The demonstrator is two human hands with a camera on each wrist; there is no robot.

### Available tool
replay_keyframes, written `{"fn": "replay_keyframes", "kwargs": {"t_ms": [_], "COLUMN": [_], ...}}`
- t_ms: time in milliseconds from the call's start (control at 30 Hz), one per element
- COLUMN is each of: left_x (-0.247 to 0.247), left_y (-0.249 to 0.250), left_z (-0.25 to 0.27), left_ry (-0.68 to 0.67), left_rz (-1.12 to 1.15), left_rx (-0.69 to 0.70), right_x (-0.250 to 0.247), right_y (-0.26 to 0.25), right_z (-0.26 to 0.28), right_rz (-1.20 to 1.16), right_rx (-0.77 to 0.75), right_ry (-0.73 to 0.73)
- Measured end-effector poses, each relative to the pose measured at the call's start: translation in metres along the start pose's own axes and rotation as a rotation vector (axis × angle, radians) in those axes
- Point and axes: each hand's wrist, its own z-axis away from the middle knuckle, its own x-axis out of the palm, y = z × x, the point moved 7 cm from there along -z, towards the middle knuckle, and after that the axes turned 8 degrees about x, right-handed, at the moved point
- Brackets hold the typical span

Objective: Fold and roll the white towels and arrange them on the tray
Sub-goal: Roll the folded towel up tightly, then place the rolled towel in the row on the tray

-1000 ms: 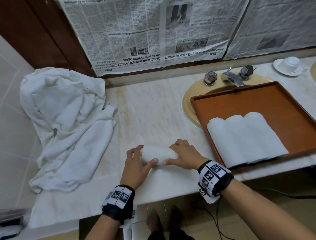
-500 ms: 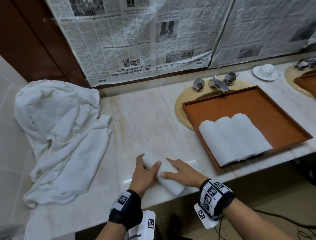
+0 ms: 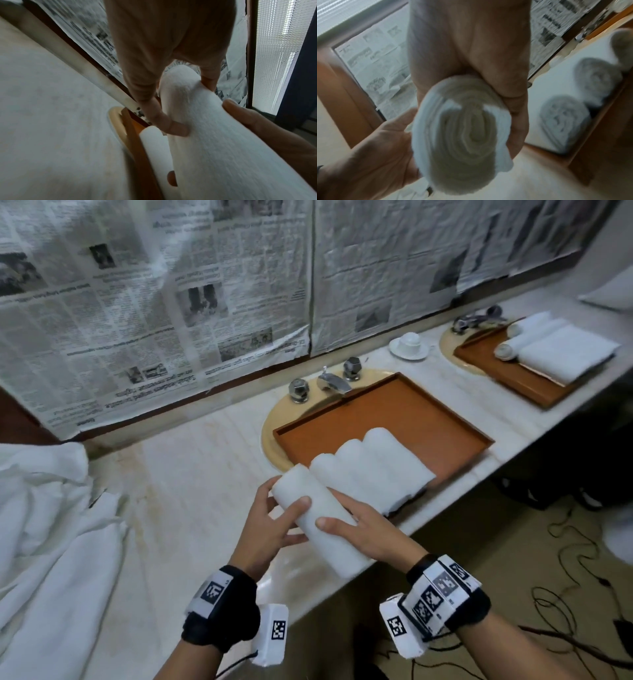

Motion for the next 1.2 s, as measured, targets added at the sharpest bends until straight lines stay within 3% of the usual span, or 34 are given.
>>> {"fn": "replay_keyframes", "kwargs": {"t_ms": [433, 967, 1100, 1200], "left_x": [0.159, 0.232, 0.223, 0.222], "left_y": [-0.001, -0.017, -0.016, -0.029], "left_z": [-0.093, -0.186, -0.188, -0.185], "left_ry": [-0.109, -0.309, -0.261, -0.329], "left_rz": [0.035, -0.433, -0.747, -1.058], "left_rx": [-0.052, 0.192, 0.323, 0.279], "right_x": [-0.187, -0.310, -0.327, -0.319], "right_y": [0.025, 0.088, 0.106, 0.118], "right_z": [-0.010, -0.054, -0.076, -0.093], "right_rz": [-0.015, -0.057, -0.076, -0.055], "right_rx": [-0.034, 0.067, 0.103, 0.152], "right_ry": [0.070, 0.261, 0.314, 0.318]}}
